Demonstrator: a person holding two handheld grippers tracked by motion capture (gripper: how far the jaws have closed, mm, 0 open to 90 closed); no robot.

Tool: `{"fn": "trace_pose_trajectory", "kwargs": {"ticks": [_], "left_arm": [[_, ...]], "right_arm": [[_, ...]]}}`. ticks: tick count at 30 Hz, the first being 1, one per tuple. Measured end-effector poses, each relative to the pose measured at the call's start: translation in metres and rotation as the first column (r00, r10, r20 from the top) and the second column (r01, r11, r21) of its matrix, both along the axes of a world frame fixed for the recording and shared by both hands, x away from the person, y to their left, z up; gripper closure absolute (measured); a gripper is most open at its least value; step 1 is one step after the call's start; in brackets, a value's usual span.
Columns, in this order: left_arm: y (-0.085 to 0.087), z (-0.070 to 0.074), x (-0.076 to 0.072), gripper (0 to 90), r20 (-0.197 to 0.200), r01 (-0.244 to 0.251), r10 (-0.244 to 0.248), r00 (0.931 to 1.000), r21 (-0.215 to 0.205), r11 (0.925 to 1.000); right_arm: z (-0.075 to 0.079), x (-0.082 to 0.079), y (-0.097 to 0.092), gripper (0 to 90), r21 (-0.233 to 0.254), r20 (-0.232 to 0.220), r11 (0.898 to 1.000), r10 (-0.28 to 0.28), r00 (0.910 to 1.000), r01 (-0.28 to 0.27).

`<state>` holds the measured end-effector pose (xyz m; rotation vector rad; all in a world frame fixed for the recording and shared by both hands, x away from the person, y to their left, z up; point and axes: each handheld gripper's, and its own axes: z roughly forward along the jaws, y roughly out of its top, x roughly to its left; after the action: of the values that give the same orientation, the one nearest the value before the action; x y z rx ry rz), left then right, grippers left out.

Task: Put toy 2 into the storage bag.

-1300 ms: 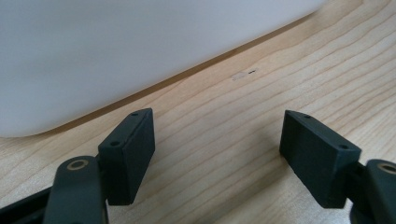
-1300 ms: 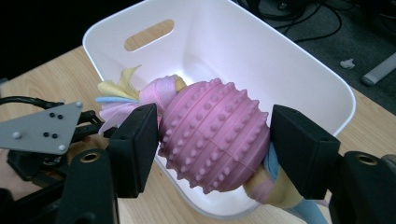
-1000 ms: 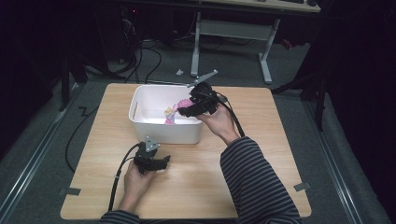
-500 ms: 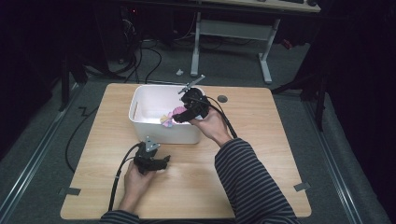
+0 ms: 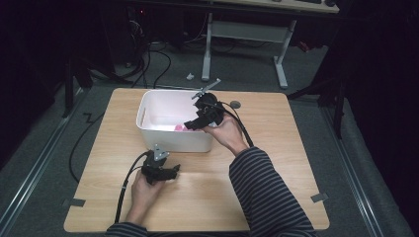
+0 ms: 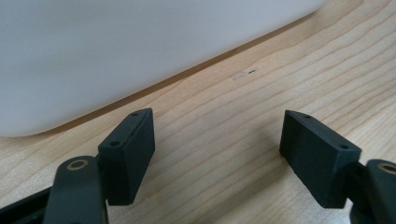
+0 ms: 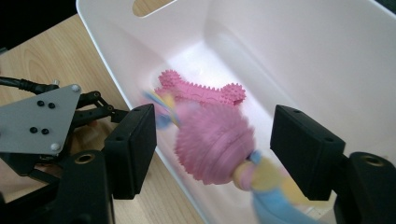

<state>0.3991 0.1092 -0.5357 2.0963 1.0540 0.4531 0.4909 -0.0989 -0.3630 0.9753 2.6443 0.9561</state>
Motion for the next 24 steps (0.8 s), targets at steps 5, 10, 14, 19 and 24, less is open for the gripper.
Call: {"fn": "trace_pose_trajectory", "kwargs": {"ticks": [5, 10, 14, 19, 24], "left_arm": [[0.0, 0.0, 0.0, 26.7, -0.003, 0.003, -0.003, 1.0, 0.002, 1.0], [0.0, 0.0, 0.0, 26.6, -0.003, 0.003, -0.003, 1.0, 0.002, 1.0], [0.0, 0.0, 0.0, 26.6, -0.004, 0.002, -0.002, 1.0, 0.001, 1.0], [0.0, 0.0, 0.0, 26.6, -0.003, 0.002, -0.002, 1.0, 0.001, 1.0], [0.0, 0.0, 0.0, 26.6, -0.003, 0.002, -0.002, 1.0, 0.002, 1.0]], "right_arm": [[0.001, -0.009, -0.013, 33.1, 0.028, 0.025, 1.0, -0.014, 0.9996, 0.013], [0.0, -0.026, -0.04, 35.1, 0.069, 0.063, 0.996, -0.057, 0.9964, 0.053], [0.0, -0.042, -0.068, 36.6, 0.12, 0.088, 0.989, -0.097, 0.9914, 0.086], [-0.004, -0.057, -0.097, 37.1, 0.146, 0.095, 0.982, -0.138, 0.9859, 0.123], [-0.006, -0.069, -0.119, 37.7, 0.178, 0.099, 0.971, -0.176, 0.9794, 0.157]]}}
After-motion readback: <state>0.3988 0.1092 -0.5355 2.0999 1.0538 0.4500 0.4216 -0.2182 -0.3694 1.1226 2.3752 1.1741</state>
